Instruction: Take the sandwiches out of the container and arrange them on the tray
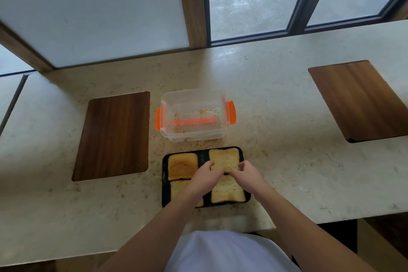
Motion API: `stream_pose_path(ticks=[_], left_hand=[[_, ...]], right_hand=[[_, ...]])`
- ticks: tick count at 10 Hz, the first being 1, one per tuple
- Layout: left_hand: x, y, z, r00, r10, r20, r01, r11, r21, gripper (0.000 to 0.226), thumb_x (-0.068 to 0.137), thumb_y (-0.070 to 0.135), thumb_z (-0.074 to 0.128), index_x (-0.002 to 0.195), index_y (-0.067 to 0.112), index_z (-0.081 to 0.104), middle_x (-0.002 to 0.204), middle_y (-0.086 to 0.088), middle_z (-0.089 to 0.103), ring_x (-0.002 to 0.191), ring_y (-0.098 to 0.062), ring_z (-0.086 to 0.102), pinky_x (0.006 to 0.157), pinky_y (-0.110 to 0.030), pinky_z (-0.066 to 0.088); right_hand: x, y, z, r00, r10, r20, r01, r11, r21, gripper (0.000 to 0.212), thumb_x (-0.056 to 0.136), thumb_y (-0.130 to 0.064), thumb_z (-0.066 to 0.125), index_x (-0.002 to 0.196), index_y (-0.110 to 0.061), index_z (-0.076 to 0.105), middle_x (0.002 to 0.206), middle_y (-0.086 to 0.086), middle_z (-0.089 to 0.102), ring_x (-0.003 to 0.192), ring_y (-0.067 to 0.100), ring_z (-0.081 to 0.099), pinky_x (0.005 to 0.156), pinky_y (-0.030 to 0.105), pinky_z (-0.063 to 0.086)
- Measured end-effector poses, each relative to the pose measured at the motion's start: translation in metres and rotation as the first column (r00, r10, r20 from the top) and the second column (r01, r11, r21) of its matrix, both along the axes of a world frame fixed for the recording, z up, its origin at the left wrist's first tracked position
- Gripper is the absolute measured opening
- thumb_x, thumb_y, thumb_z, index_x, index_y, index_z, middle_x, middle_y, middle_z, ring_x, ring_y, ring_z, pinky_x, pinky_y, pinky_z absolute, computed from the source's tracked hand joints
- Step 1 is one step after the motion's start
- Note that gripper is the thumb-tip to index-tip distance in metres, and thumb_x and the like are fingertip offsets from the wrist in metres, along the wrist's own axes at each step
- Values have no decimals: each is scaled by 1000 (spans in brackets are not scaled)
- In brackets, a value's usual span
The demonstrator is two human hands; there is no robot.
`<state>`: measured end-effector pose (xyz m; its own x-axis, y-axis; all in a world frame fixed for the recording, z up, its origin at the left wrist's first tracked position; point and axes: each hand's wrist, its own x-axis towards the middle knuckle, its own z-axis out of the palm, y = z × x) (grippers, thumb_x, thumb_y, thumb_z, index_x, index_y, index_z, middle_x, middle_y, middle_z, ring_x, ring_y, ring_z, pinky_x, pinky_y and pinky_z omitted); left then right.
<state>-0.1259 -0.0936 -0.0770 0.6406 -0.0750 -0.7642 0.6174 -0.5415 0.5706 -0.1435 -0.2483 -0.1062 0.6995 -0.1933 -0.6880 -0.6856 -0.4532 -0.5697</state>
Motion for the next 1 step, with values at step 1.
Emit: stream_pose_path(ticks=[1], left_hand=[[-9,2,7,981,-55,189,34,993,111,62,93,39,55,150,21,39,111,11,61,77,2,54,62,-17,43]], right_hand=[[-3,1,5,997,-1,78,5,998,-58,59,90,-29,63,143,-9,47,142,10,51,118,23,53,93,39,51]])
